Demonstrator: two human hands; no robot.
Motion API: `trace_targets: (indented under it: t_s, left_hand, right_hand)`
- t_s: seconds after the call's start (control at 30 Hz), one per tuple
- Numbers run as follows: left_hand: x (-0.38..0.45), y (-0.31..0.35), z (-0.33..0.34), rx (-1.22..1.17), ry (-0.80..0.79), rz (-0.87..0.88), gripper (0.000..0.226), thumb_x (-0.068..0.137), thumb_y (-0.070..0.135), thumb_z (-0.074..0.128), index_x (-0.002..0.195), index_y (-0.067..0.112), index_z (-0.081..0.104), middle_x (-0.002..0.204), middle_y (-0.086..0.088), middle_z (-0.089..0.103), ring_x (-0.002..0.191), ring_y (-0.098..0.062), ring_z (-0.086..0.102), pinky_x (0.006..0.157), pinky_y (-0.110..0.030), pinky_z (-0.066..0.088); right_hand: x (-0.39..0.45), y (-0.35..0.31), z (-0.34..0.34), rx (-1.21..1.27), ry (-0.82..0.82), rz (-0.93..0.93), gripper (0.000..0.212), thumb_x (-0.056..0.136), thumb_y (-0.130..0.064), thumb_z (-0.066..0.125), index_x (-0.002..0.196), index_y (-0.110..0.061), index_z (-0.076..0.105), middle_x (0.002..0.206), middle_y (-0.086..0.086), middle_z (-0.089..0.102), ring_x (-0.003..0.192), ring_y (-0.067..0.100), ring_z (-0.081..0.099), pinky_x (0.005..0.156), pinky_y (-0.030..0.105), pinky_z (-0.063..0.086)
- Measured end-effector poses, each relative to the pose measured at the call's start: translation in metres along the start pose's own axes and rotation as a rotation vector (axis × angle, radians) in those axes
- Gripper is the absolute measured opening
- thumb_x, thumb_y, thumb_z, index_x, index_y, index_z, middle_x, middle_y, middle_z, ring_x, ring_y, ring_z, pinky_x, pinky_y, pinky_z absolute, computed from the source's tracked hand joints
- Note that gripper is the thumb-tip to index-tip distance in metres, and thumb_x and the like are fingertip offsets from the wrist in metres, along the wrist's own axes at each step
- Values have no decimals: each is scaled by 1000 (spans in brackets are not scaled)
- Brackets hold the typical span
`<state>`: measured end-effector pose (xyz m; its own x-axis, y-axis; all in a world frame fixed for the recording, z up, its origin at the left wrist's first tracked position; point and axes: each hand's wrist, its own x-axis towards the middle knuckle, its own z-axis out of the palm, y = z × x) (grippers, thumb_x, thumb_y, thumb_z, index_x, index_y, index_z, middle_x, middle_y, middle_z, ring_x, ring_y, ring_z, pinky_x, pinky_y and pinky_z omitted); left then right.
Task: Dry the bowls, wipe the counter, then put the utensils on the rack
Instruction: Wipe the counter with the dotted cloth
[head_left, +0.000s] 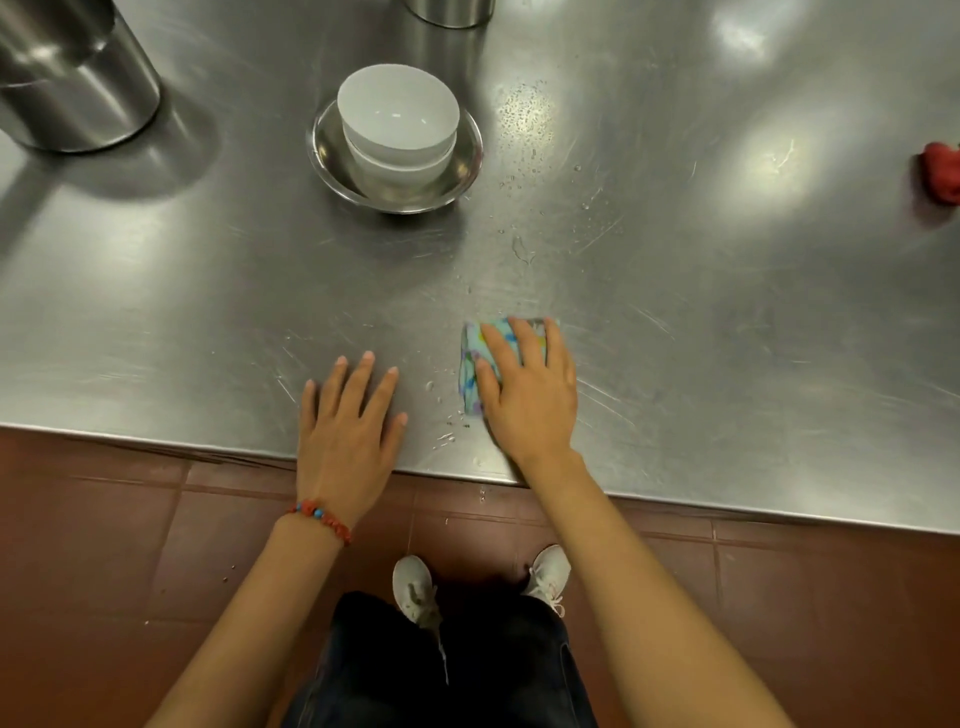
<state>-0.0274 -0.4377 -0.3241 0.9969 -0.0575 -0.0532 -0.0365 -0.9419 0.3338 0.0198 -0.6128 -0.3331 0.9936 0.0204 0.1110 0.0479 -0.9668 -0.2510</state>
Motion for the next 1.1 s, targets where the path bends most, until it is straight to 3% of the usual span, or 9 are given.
trace_targets:
  t_s: [0.13, 0.37, 0.47, 0.73, 1.0, 1.1]
  left_hand:
    - [0, -2, -3, -22, 11, -4, 45, 90, 26, 48, 131, 9, 48, 142, -18, 41, 133, -39, 33, 106, -58, 25]
    - [-15, -41, -17, 13, 90, -124, 54, 86, 35, 32, 124, 4, 55, 135, -23, 49, 125, -43, 43, 99, -61, 33]
    - [-17, -49, -19, 11, 88, -149, 55, 86, 36, 31, 125, 4, 54, 135, -23, 48, 125, -43, 43, 100, -61, 32]
    - [-17, -50, -14, -5, 77, -168, 44, 92, 25, 47, 132, 7, 46, 143, -19, 40, 134, -38, 32, 108, -57, 23]
    - [-19, -43, -16, -46, 122, -165, 44, 88, 20, 41, 126, 3, 53, 136, -23, 48, 127, -42, 41, 102, -61, 31]
    - [-12, -27, -15, -49, 115, -116, 47, 88, 27, 36, 124, 4, 55, 134, -22, 50, 125, -42, 44, 100, -59, 35]
  right_hand:
    - [45, -15, 11, 20, -67, 75, 42, 96, -42, 34, 136, -29, 43, 146, 2, 40, 140, 31, 19, 111, 45, 21]
    - [-58, -55, 13, -31, -7, -117, 37, 91, -40, 43, 123, -28, 57, 132, 2, 56, 129, 35, 42, 101, 43, 40]
    - [-38, -58, 14, -9, -10, -170, 35, 89, -38, 49, 121, -26, 59, 131, 4, 58, 128, 36, 44, 100, 44, 41]
    - [69, -96, 31, 43, -137, -79, 43, 97, -41, 32, 137, -29, 39, 148, 3, 35, 141, 32, 14, 113, 46, 17]
    - [-35, -77, 16, 37, -102, -380, 38, 91, -39, 43, 124, -26, 56, 137, 5, 51, 132, 36, 39, 103, 45, 38]
    - [-28, -44, 5, 34, -52, -277, 36, 91, -38, 47, 123, -24, 57, 137, 5, 52, 132, 36, 39, 100, 44, 41]
